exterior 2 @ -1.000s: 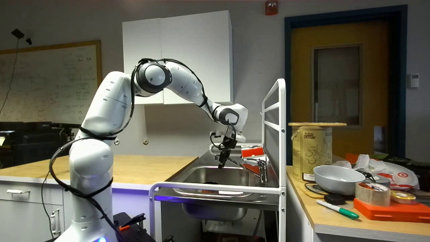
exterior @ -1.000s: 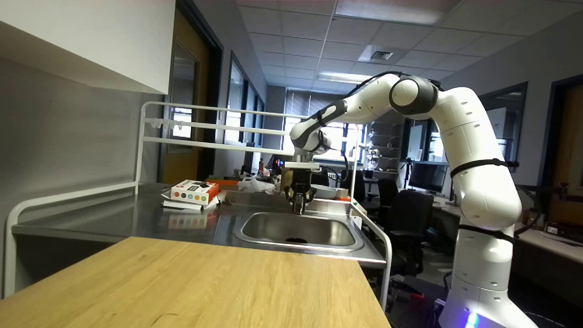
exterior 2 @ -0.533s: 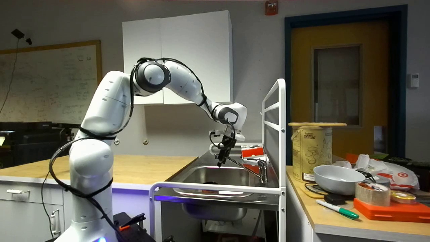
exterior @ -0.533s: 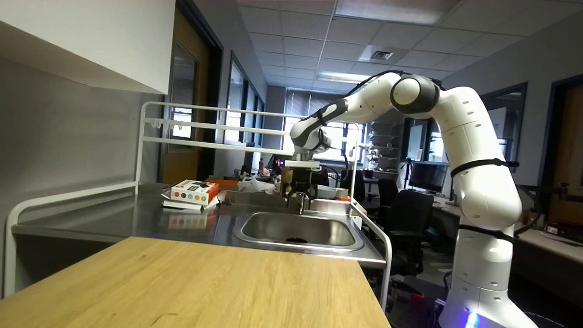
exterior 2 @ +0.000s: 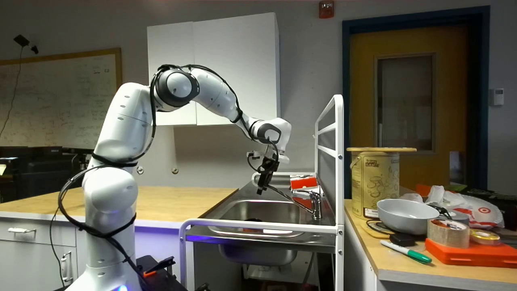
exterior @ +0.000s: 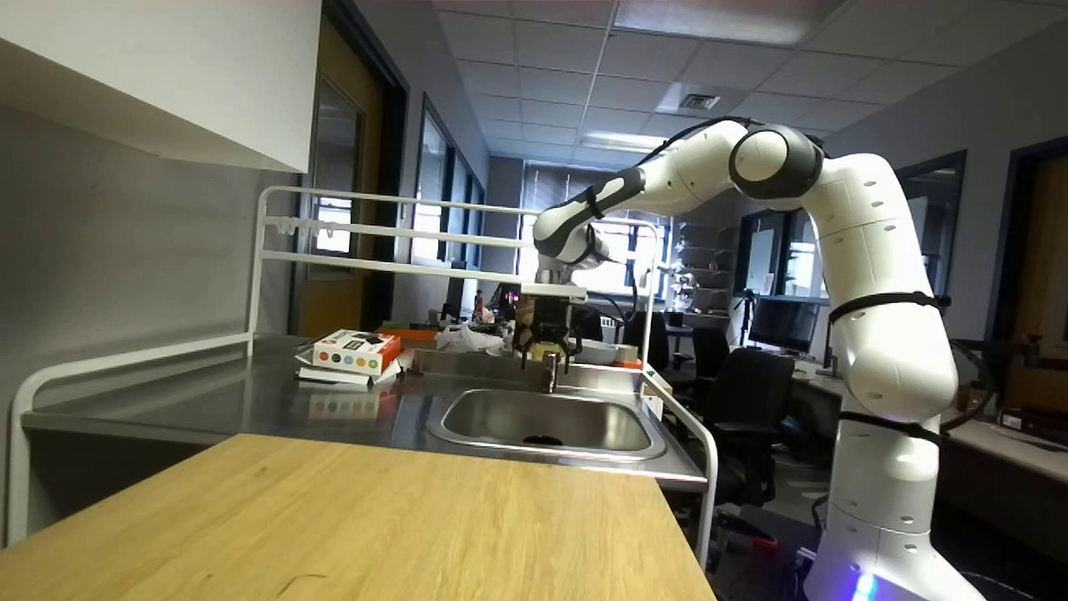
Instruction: Move the faucet nozzle to the center
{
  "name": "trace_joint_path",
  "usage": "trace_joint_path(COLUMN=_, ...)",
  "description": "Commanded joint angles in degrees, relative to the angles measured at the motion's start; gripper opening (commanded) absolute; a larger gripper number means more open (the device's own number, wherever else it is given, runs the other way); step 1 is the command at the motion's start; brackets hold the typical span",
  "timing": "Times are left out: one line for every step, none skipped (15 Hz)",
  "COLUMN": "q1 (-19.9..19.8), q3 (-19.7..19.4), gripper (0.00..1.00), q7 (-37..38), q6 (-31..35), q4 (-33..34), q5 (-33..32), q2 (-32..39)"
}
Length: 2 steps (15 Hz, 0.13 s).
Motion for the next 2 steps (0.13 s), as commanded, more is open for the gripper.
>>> trace_joint_path(q1=0.70, q3=0.13, gripper=1.00, q7=-0.67, q6=0.80, q4=-3.24, q5=-0.90, q2=-4.83)
trace_joint_path(q1=0.79, q3=0.21, gripper=1.00, q7=-0.86, q6=0.75, q4=-3.65, q5=-0.91, q2=-5.69)
